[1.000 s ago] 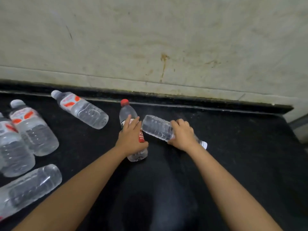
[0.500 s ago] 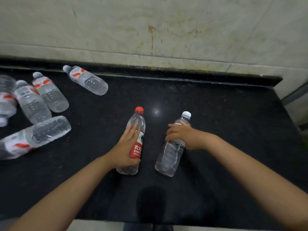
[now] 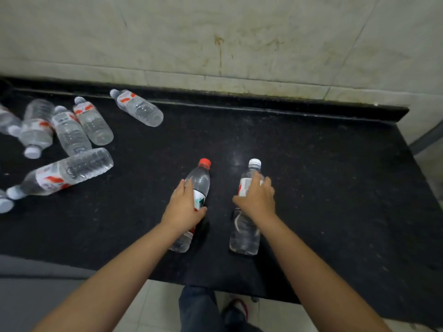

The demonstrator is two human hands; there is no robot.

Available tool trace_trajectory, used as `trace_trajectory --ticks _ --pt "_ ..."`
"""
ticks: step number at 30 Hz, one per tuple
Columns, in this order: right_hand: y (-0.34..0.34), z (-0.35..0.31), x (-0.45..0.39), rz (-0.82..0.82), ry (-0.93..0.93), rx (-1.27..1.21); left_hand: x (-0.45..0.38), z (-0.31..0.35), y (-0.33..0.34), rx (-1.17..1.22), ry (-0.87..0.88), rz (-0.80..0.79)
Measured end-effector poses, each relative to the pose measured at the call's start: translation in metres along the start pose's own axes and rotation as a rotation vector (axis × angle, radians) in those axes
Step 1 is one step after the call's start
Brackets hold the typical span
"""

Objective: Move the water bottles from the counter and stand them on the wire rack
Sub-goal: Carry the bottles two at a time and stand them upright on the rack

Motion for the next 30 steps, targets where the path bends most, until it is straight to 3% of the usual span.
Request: trace_trajectory --ticks 5,11,17,22,30 --pt "-0.007 0.007 -0.001 -0.095 -0.042 -0.004 0.001 -0.010 0.000 -0.090 -0.057 0.048" --pt "-0.016 0.018 0.020 -0.281 -0.267 0.254 0.002 -0.006 -0.005 -0.134 -0.028 0.074" --pt "-0.014 0.025 0.027 -0.153 -0.306 0.327 -0.005 -0.034 -0.021 0.013 -0.106 -0.002" --pt "-0.008 0.015 0.024 -0.082 -0.259 0.401 -0.019 -0.028 -0.021 -0.203 -0.096 0.119" --pt "-0.005 0.015 0.026 -0.042 -0.262 0.469 -0.023 -0.028 -0.014 -0.499 -0.025 0.060"
Point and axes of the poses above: each hand's wrist, its own x-axis away from the middle knuckle, its own y-axis out of the palm, z = x × y, the point moved 4 cm from there along -x, towards the middle knuckle, and after that the axes turned 15 degrees about z, right-handed, at the moved point
